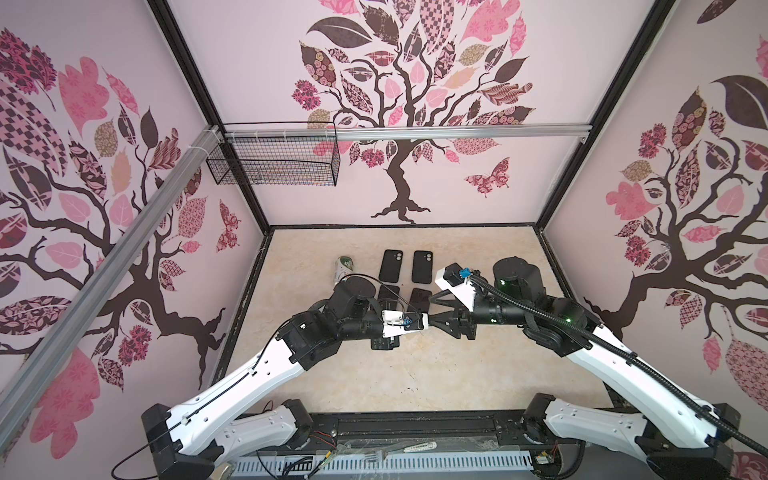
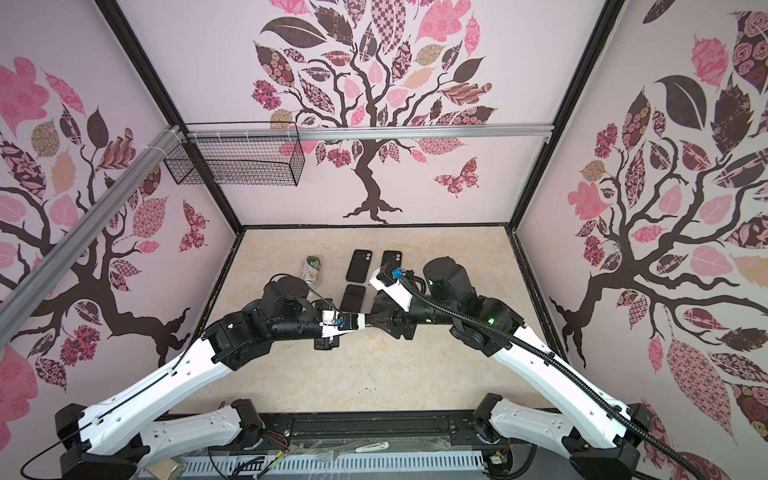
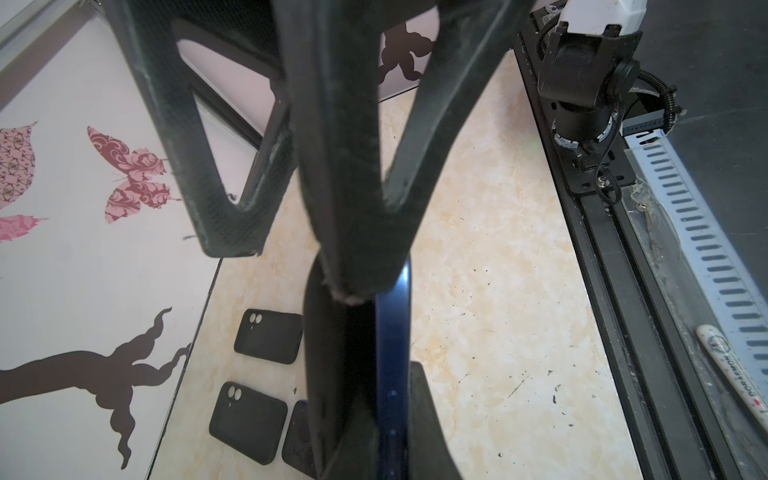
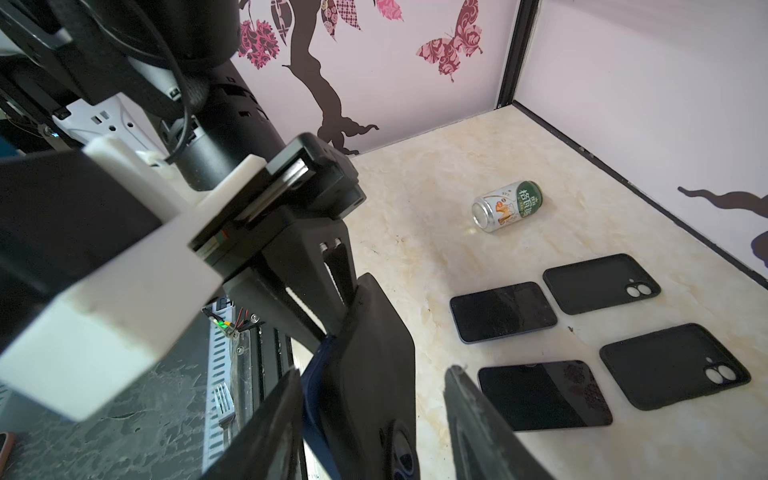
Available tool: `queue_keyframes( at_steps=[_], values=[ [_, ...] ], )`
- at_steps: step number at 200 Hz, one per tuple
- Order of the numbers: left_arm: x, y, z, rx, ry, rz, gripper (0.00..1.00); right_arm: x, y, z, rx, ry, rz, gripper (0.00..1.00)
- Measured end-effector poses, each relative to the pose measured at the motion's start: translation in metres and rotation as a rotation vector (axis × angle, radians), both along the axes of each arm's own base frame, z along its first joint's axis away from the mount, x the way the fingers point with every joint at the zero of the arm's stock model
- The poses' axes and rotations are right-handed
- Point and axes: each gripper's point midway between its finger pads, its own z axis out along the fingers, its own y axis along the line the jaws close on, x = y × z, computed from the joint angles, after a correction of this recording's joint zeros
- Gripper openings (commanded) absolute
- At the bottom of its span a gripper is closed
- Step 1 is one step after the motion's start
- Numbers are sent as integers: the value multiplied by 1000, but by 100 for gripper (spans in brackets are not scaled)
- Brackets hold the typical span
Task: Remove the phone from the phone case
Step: 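Pull the black case off with the right gripper while the left holds the phone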
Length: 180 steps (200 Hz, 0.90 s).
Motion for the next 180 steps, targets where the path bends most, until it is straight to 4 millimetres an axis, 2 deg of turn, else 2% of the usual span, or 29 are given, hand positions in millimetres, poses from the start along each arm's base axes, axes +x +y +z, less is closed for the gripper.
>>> queue_keyframes(
  at_steps=[60, 95, 147, 163, 180],
  values=[
    [1, 1, -6, 27, 2, 17, 0, 12, -3, -7, -34, 3, -74, 56],
    [1, 1, -5, 25, 3, 24, 0, 12, -3, -8, -43, -10, -64, 57],
    [-17, 4, 9, -45, 72, -11, 0, 7, -7, -9, -39, -26, 22, 57],
    [-20, 4, 11, -54, 82, -17, 0, 4, -7, -9, -34, -26, 54, 55],
    [-22, 4, 10, -53, 93, -21, 0, 1, -6, -12, -40, -16, 79, 48]
  ],
)
